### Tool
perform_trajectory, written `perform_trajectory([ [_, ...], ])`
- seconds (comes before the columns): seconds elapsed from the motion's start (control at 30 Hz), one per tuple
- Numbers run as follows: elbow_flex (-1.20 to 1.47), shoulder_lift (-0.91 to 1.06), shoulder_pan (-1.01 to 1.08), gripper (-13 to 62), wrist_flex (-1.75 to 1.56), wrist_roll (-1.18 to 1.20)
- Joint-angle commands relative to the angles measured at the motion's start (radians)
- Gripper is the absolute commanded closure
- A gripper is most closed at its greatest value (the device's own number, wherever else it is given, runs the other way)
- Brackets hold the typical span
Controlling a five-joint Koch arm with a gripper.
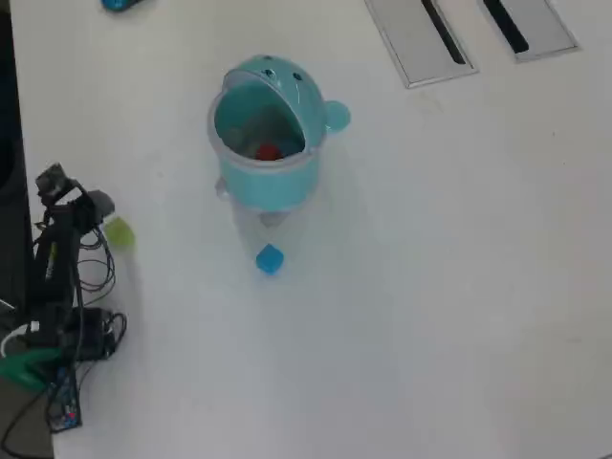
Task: Grasp RGB lego blocks and put them in the bin one by one.
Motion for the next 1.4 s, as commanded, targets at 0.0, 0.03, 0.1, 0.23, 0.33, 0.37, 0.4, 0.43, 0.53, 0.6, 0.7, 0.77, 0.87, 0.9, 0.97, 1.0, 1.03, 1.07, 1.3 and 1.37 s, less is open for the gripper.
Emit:
perform_trajectory([
  [0.0, -0.015, -0.017, -0.011, 17.1, -0.069, -0.057],
  [0.03, -0.003, -0.025, -0.009, 17.1, -0.087, -0.066],
  [0.1, 0.014, -0.037, 0.000, 17.1, -0.118, -0.074],
  [0.23, 0.061, -0.057, 0.026, 17.1, -0.181, -0.106],
  [0.33, 0.086, -0.075, 0.044, 17.1, -0.210, -0.121],
  [0.37, 0.089, -0.084, 0.049, 17.1, -0.212, -0.124],
  [0.4, 0.097, -0.089, 0.057, 17.1, -0.224, -0.132],
  [0.43, 0.107, -0.092, 0.060, 17.1, -0.241, -0.137],
  [0.53, 0.120, -0.118, 0.066, 17.1, -0.265, -0.140],
  [0.6, 0.133, -0.129, 0.071, 17.1, -0.285, -0.147],
  [0.7, 0.149, -0.150, 0.077, 17.1, -0.319, -0.147],
  [0.77, 0.160, -0.163, 0.078, 17.1, -0.337, -0.147],
  [0.87, 0.178, -0.183, 0.083, 17.1, -0.364, -0.147],
  [0.9, 0.184, -0.190, 0.084, 17.1, -0.377, -0.147],
  [0.97, 0.196, -0.206, 0.086, 17.2, -0.405, -0.147],
  [1.0, 0.202, -0.215, 0.086, 17.2, -0.417, -0.147],
  [1.03, 0.210, -0.221, 0.086, 17.4, -0.428, -0.147],
  [1.07, 0.213, -0.227, 0.086, 18.0, -0.426, -0.147],
  [1.3, 0.235, -0.262, 0.095, 20.0, -0.483, -0.150],
  [1.37, 0.233, -0.265, 0.100, 20.4, -0.506, -0.179],
])
